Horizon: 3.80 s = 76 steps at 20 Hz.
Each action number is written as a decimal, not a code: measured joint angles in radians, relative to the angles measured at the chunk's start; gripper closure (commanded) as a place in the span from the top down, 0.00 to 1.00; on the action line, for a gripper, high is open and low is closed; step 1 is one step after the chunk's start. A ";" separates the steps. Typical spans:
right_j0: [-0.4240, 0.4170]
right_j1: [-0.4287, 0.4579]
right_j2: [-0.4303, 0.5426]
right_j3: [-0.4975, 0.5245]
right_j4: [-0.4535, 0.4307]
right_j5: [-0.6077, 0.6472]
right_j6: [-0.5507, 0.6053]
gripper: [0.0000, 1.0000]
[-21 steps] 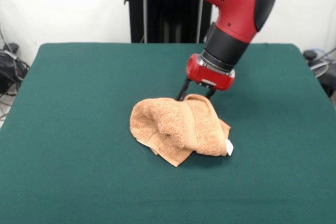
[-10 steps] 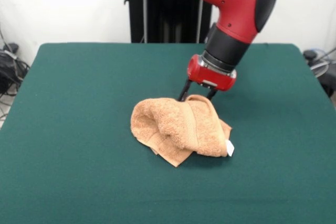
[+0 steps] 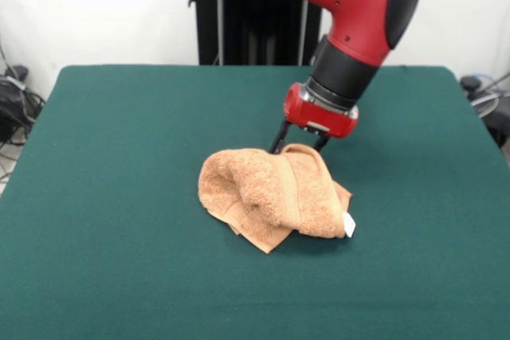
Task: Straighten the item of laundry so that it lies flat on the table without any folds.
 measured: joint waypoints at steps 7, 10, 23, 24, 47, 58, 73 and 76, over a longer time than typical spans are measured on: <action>0.001 0.003 0.000 0.000 0.000 0.000 0.000 0.00; 0.003 0.006 0.000 0.000 0.000 0.000 0.000 0.00; 0.028 0.006 0.000 0.000 0.000 0.000 0.000 0.00; 0.028 0.006 0.000 0.000 0.000 0.000 0.000 0.00; 0.189 0.033 -0.068 -0.001 0.061 0.165 0.000 0.00; 0.248 0.042 -0.101 -0.001 0.094 0.172 0.000 0.00; 0.285 0.067 -0.115 0.016 0.172 0.176 0.000 0.00; 0.298 0.068 -0.118 0.024 0.188 0.176 0.000 0.00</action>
